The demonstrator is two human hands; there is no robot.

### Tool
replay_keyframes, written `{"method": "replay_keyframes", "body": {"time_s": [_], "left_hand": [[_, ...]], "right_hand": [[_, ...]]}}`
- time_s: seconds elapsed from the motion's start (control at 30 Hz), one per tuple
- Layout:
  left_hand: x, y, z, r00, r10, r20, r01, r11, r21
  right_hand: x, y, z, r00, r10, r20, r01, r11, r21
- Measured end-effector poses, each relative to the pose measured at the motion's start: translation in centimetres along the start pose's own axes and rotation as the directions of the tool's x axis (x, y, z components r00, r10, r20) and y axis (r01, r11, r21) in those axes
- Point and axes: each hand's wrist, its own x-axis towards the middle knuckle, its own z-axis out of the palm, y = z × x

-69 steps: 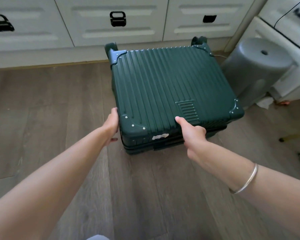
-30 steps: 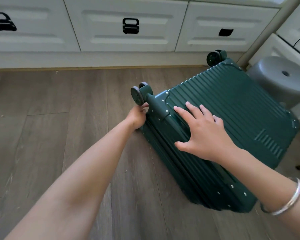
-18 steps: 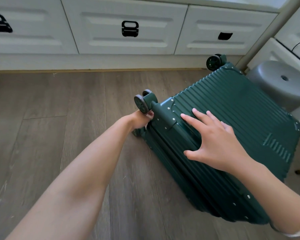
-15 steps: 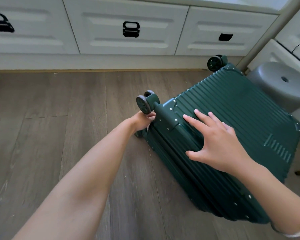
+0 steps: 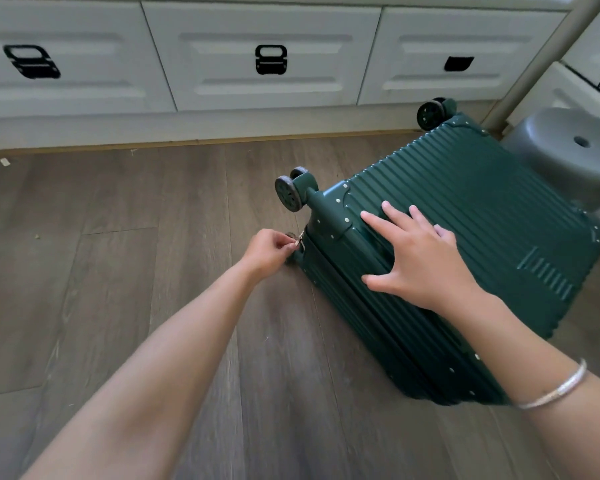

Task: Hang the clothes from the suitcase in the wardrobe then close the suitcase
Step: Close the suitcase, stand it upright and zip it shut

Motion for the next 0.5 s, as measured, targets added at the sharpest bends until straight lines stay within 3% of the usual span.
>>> {"method": "replay_keyframes", "body": {"time_s": [0.3,0.5], "left_hand": [[-2.2,0.2,-2.1,0.993,-0.083,0.080,0.066,0.978,0.196],[-2.2,0.1,-2.2,0.999,-0.020,0.027,0.003,0.853,0.522]], "right_hand": [[0.5,-1.7,0.8,0.995,-0.100,-0.009,0.099,0.994,-0.035],[1.0,-1.2,0.0,0.990,-0.139,0.018,0.139,0.990,-0.023]]}}
